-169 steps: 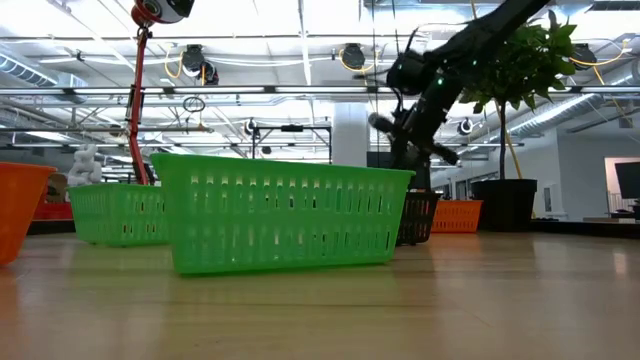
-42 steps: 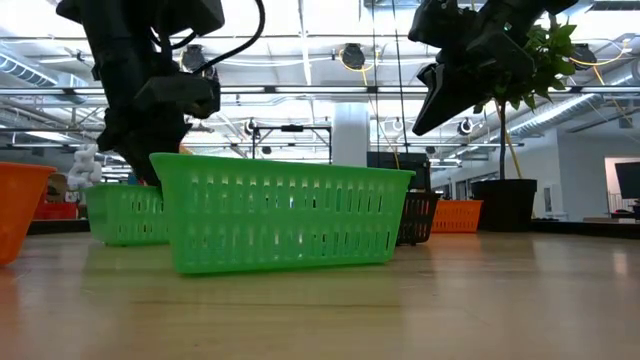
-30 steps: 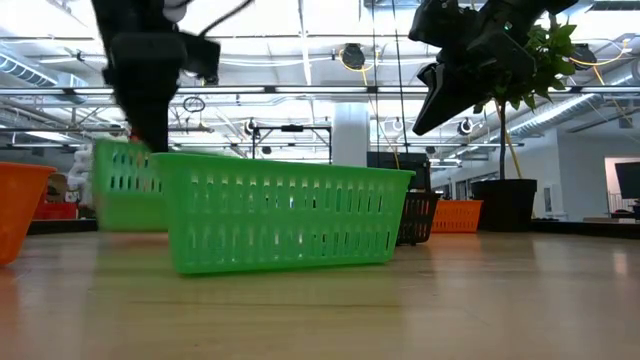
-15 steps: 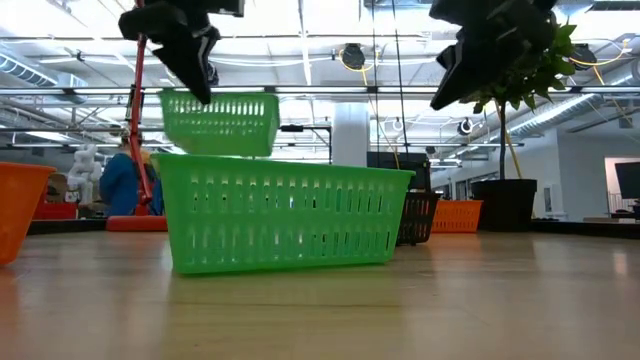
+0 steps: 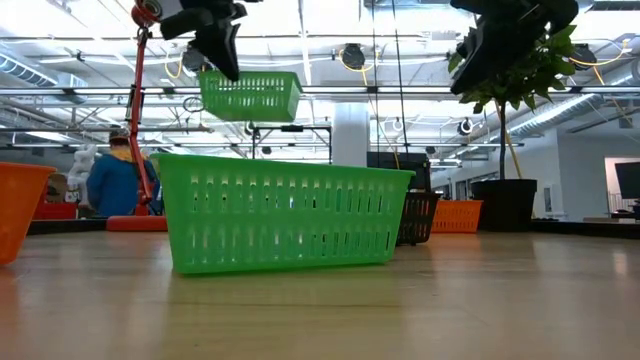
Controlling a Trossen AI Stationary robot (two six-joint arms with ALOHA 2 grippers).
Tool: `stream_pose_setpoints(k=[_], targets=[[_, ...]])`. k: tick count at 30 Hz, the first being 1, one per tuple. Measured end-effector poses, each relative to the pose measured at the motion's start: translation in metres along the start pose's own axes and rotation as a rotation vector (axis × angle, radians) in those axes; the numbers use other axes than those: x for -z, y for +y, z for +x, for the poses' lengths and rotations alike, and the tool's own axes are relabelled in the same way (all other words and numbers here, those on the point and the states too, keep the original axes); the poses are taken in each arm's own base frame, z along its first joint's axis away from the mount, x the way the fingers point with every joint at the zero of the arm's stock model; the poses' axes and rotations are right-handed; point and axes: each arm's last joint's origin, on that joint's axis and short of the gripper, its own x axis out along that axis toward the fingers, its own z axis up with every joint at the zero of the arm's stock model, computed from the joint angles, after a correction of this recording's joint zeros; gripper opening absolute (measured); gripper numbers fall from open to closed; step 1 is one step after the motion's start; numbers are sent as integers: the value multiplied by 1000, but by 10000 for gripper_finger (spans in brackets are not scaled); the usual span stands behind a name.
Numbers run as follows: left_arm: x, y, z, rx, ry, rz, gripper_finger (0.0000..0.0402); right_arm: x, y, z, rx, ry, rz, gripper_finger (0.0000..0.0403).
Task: Stack baskets by color
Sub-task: Stack the middle green bin on the top green bin
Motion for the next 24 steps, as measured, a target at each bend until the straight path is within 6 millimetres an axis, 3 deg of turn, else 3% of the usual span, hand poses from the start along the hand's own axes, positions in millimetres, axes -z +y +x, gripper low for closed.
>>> stream_pose_setpoints(k=[16, 24], targets=[[18, 56, 0, -74, -23, -21, 7, 4, 9, -2, -31, 31, -18, 0], [30, 71, 19, -24, -29, -31, 7, 5, 15, -4, -51, 29, -43, 0]])
